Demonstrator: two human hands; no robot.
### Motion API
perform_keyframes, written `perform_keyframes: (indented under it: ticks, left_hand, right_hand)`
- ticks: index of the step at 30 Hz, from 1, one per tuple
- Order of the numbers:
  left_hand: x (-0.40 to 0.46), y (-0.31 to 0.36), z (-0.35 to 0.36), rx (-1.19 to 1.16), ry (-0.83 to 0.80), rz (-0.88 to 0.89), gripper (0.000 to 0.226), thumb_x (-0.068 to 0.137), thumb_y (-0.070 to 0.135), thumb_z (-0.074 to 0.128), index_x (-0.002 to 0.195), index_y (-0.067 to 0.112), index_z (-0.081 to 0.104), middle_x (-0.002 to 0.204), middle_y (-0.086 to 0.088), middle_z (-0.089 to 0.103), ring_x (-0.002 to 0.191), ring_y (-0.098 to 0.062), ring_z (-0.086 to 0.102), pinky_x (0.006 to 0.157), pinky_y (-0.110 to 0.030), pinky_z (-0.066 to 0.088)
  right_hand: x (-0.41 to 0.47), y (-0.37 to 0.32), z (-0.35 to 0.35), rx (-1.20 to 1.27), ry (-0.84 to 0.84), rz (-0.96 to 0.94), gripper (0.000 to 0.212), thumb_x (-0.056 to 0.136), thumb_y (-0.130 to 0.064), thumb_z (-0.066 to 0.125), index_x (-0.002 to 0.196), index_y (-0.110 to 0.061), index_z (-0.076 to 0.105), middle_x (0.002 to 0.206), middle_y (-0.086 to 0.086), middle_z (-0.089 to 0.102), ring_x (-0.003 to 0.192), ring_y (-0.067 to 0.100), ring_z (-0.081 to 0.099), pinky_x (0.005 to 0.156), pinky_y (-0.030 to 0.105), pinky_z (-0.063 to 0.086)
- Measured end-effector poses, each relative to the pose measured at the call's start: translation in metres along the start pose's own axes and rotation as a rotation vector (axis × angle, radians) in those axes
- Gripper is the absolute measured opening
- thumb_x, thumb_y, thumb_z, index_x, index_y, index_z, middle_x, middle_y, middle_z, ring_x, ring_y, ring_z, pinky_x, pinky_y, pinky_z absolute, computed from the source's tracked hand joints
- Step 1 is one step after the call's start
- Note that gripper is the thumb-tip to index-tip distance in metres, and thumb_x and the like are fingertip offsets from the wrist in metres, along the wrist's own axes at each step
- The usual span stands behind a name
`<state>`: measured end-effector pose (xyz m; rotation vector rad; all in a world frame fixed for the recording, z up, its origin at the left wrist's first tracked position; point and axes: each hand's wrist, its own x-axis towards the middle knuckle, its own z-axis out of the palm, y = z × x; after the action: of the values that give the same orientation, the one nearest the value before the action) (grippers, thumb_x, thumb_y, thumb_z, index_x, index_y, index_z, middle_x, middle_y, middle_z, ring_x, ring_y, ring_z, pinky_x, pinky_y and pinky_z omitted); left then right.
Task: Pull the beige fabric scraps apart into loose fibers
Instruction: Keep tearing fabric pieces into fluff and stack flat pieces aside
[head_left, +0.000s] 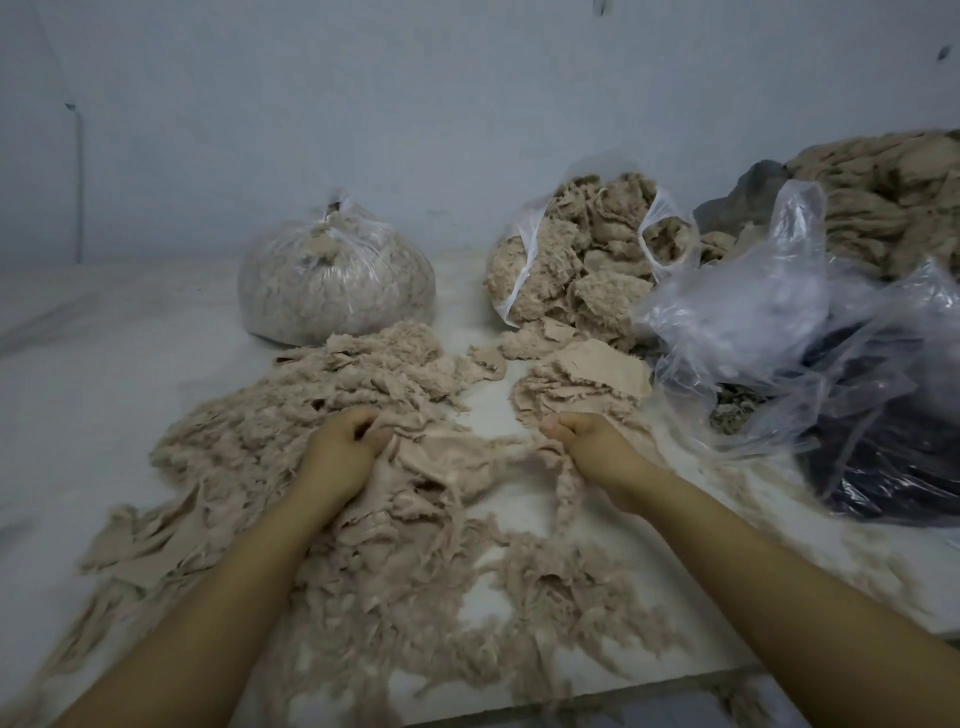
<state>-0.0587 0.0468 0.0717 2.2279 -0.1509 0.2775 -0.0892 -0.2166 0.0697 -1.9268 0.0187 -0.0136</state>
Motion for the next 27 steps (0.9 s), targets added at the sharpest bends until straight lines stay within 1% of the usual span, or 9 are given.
perform_keyframes:
  ticks: [5, 8, 11, 14, 17, 20, 22, 24, 27]
  left_hand:
    - [0.004, 0.012, -0.003, -0.388, 0.065, -0.134, 0.029, 0.097, 0.017, 0.05, 0.073, 0.003, 0.058, 0.068, -0.011, 0.054, 0.063, -0.019, 0.047, 0.059, -0.026, 0.039]
    - [0.004, 0.02, -0.005, -0.542, 0.021, -0.177, 0.024, 0.097, 0.017, 0.05, 0.085, -0.001, 0.059, 0.079, -0.015, 0.054, 0.07, -0.023, 0.047, 0.064, -0.032, 0.039]
    - [0.001, 0.027, -0.001, -0.569, -0.05, -0.148, 0.03, 0.097, 0.016, 0.049, 0.09, -0.012, 0.056, 0.083, -0.017, 0.054, 0.074, -0.024, 0.048, 0.071, -0.034, 0.04]
    - [-0.001, 0.033, 0.003, -0.56, -0.067, -0.083, 0.029, 0.098, 0.015, 0.047, 0.081, -0.008, 0.053, 0.075, -0.015, 0.051, 0.07, -0.022, 0.046, 0.068, -0.03, 0.039]
    - [0.001, 0.028, -0.001, -0.248, 0.115, -0.001, 0.032, 0.099, 0.013, 0.043, 0.068, 0.009, 0.042, 0.065, -0.006, 0.043, 0.065, -0.018, 0.04, 0.053, -0.022, 0.029]
    - [0.001, 0.022, 0.001, 0.11, 0.115, 0.084, 0.019, 0.097, 0.016, 0.046, 0.084, 0.007, 0.057, 0.088, -0.008, 0.059, 0.084, -0.023, 0.052, 0.071, -0.029, 0.038]
    - [-0.002, 0.03, 0.009, 0.069, 0.03, 0.151, 0.025, 0.096, 0.026, 0.049, 0.113, 0.012, 0.06, 0.114, 0.0, 0.058, 0.103, -0.015, 0.052, 0.088, -0.031, 0.042]
    - [-0.007, 0.044, 0.018, -0.061, -0.173, 0.213, 0.04, 0.091, 0.04, 0.055, 0.128, 0.024, 0.052, 0.12, 0.015, 0.05, 0.105, -0.002, 0.049, 0.087, -0.022, 0.039]
    - [-0.008, 0.054, 0.033, -0.124, -0.347, 0.266, 0.022, 0.089, 0.036, 0.062, 0.103, 0.02, 0.062, 0.088, 0.011, 0.059, 0.08, -0.004, 0.054, 0.07, -0.021, 0.04]
  right_hand:
    - [0.001, 0.007, -0.006, -0.051, 0.002, -0.005, 0.053, 0.095, -0.038, 0.055, 0.048, -0.022, 0.035, 0.053, -0.004, 0.028, 0.047, 0.008, 0.027, 0.049, 0.016, 0.029]
    - [0.0, 0.006, 0.0, -0.113, -0.084, -0.053, 0.057, 0.078, -0.061, 0.063, 0.069, -0.005, 0.058, 0.065, -0.003, 0.053, 0.06, 0.01, 0.049, 0.066, 0.022, 0.04]
    - [-0.002, -0.006, 0.021, -0.032, -0.239, -0.105, 0.047, 0.061, -0.073, 0.067, 0.085, -0.033, 0.071, 0.091, -0.015, 0.068, 0.086, 0.003, 0.063, 0.079, 0.02, 0.047]
    - [-0.002, -0.009, 0.047, -0.081, -0.22, -0.177, 0.029, 0.078, -0.042, 0.075, 0.075, -0.017, 0.06, 0.073, -0.005, 0.06, 0.069, 0.007, 0.056, 0.066, 0.02, 0.041]
    - [-0.002, -0.014, 0.047, 0.145, -0.017, -0.158, 0.027, 0.094, -0.023, 0.06, 0.071, -0.016, 0.049, 0.045, -0.013, 0.046, 0.045, 0.004, 0.04, 0.046, 0.016, 0.034]
    - [-0.005, -0.019, 0.035, 0.29, 0.015, -0.143, 0.024, 0.094, -0.021, 0.059, 0.073, -0.015, 0.051, 0.043, -0.012, 0.046, 0.036, 0.001, 0.036, 0.04, 0.014, 0.03]
    - [-0.009, -0.022, 0.034, 0.335, -0.033, -0.162, 0.016, 0.092, -0.016, 0.062, 0.076, -0.013, 0.059, 0.052, -0.011, 0.055, 0.042, -0.001, 0.045, 0.043, 0.012, 0.036]
    - [-0.011, -0.024, 0.037, 0.354, -0.095, -0.16, 0.011, 0.091, -0.014, 0.062, 0.08, -0.01, 0.065, 0.068, -0.001, 0.063, 0.063, 0.01, 0.057, 0.062, 0.021, 0.046]
    - [-0.012, -0.025, 0.036, 0.361, -0.076, -0.17, 0.018, 0.094, -0.013, 0.057, 0.076, -0.014, 0.06, 0.075, 0.003, 0.06, 0.075, 0.018, 0.053, 0.072, 0.032, 0.043]
